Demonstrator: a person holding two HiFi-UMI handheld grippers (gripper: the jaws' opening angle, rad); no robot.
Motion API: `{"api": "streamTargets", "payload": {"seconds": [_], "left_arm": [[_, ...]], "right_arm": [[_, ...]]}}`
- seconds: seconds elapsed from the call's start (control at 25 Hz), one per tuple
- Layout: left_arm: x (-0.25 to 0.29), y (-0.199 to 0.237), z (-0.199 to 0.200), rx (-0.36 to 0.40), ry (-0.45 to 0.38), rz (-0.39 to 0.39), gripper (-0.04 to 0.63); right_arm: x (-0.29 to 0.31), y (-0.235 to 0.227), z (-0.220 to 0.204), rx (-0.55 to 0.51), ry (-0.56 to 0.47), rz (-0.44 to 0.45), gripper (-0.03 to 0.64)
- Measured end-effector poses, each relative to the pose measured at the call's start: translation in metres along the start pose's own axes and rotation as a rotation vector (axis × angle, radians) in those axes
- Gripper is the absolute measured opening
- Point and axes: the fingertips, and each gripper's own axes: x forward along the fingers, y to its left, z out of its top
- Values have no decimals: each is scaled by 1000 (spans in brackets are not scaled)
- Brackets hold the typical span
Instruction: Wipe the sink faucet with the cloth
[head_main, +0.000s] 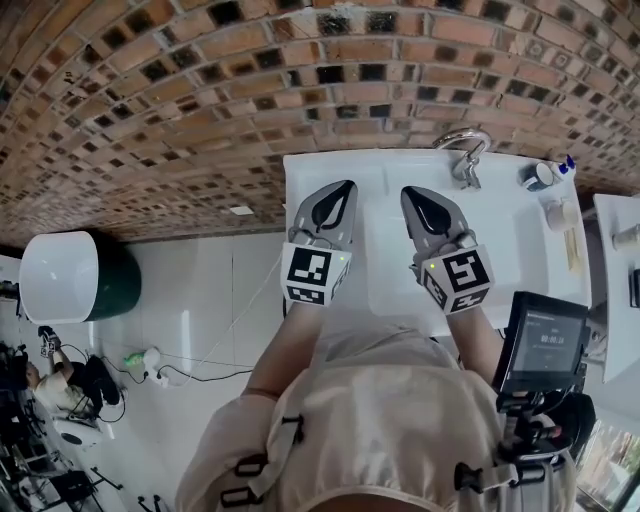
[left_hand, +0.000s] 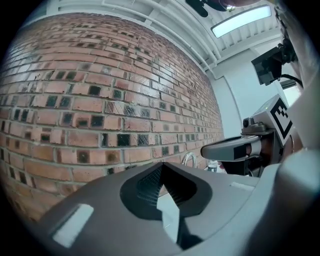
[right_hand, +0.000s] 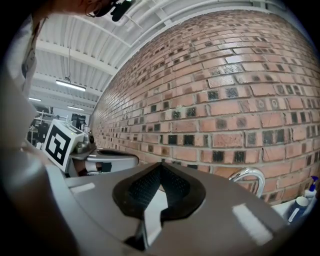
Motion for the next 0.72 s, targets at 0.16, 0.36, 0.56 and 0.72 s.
{"api": "streamTargets", "payload": {"seconds": [0.16,0.36,0.56,0.72], "left_arm": [[1,-3,1,-3,-7,-11,3],[0,-8,-1,-9,-2,-24,3],[-2,-14,-2,-21,-3,-39,3],[-5,-15,2,-21,-16,-38,3]], "right_arm": [[-2,5,3,-13,-14,11,-11],[-6,4,5,-16,-29,9,-11],[-8,2,7,-16,-40,3,-11],[-8,6,8,-17,-42,12,-11]]}}
